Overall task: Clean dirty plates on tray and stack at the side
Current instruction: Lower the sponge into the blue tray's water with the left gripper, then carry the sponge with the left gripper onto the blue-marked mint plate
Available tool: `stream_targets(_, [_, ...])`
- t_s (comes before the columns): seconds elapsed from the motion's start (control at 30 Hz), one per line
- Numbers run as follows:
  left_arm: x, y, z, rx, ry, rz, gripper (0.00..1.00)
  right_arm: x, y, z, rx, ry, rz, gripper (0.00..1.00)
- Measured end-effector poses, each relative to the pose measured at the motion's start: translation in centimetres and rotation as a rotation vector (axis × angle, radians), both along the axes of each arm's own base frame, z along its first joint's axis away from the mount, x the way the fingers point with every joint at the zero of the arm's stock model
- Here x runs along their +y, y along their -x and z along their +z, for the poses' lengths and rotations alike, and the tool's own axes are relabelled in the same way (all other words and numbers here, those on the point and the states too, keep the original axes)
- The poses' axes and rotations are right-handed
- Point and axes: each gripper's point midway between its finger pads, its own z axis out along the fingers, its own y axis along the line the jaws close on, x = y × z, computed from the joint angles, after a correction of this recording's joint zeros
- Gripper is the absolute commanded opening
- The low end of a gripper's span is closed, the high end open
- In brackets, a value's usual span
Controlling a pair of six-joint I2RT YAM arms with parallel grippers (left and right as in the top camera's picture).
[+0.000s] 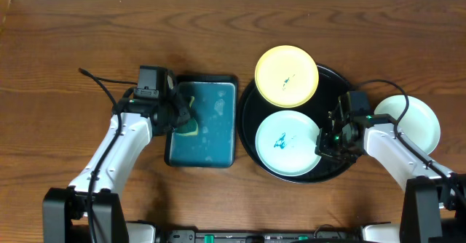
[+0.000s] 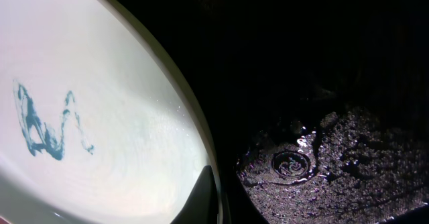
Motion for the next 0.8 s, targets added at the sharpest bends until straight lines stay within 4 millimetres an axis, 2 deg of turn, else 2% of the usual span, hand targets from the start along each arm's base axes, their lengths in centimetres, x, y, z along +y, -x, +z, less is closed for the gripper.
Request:
stream_targets(0.2, [-0.3,0.1,0.0,0.0,-0.001,-0.009,0.08,0.0,0.0,0.0,0.0,0.0,0.0,0.01])
stream_targets(0.3, [-1.6,0.5,0.0,-0.001,-0.002,-0.072,0.07,0.0,0.0,0.0,-0.001,0.0,0.0,0.01])
stream_targets(0.47, [-5.5,2.3,0.4,0.013,-0.07,-0.26,0.08,0.0,-0.1,0.0,-0.006,-0.001,0.0,0.01])
stream_targets(0.67, [-11.7,0.4,5.0,-0.182,-0.109,-0.436,0.07,0.0,-0.2,0.0,-0.006,-0.001,0.0,0.01])
stream_targets(0.8, [-15.1,0.9,5.9,-0.251,-0.095,-0.518,0.08,0.0,-0.2,0.0,-0.007,-0.001,0.0,0.01])
